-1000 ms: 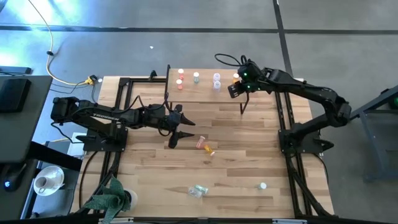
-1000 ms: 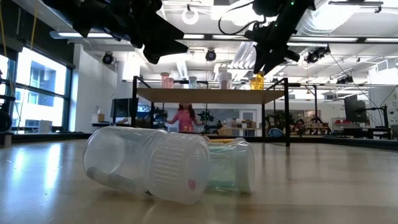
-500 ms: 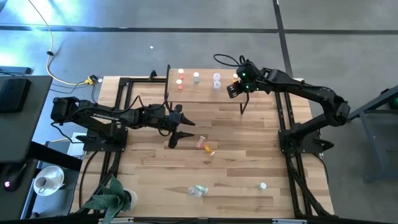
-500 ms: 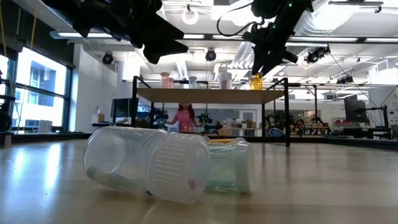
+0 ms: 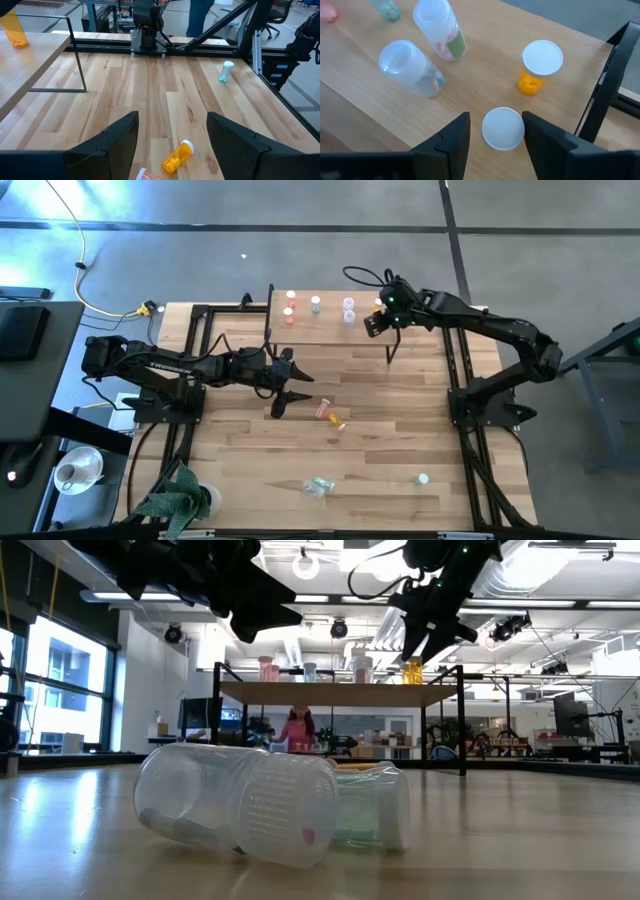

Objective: Pick and place medicine bottles onto shelf by color
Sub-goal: Put the top orange pill bottle on the shelf aligned with the other orange pill bottle, then put the transparent pill bottle on the shelf aligned with the other transparent pill bottles

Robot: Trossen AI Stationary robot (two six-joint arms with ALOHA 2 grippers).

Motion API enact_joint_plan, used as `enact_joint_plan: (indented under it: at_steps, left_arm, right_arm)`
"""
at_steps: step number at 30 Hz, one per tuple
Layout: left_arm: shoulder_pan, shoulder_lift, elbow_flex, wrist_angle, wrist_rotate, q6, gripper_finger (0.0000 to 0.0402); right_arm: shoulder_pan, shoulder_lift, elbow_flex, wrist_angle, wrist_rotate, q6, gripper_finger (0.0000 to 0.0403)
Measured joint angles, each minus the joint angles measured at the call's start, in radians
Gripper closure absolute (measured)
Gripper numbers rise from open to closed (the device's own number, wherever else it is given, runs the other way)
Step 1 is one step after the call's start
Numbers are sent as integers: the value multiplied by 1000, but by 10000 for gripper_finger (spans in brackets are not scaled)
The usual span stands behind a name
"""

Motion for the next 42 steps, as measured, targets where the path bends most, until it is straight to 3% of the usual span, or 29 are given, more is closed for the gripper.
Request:
enact_joint_plan:
  at_steps: [9, 20, 26, 33, 39, 42]
  left_arm:
    - [0, 0, 0, -4, 0, 0, 179]
    - [0, 0, 0, -7, 0, 0, 179]
    - [0, 0, 0, -27, 0, 0, 179]
    - [0, 0, 0, -67, 0, -41, 179]
    - [-2, 0, 0, -104, -5, -136, 179]
    - [-22, 0, 0, -120, -54, -159, 179]
  right_arm:
    - [-1, -20, 0, 31, 1, -36, 230]
    - [23, -210, 0, 22, -20, -73, 229]
    - [153, -277, -3, -77, -95, -128, 229]
    - [345, -309, -100, -146, -62, -118, 229]
    - [470, -311, -250, -41, -5, -44, 229]
    - [518, -311, -321, 63, -2, -23, 229]
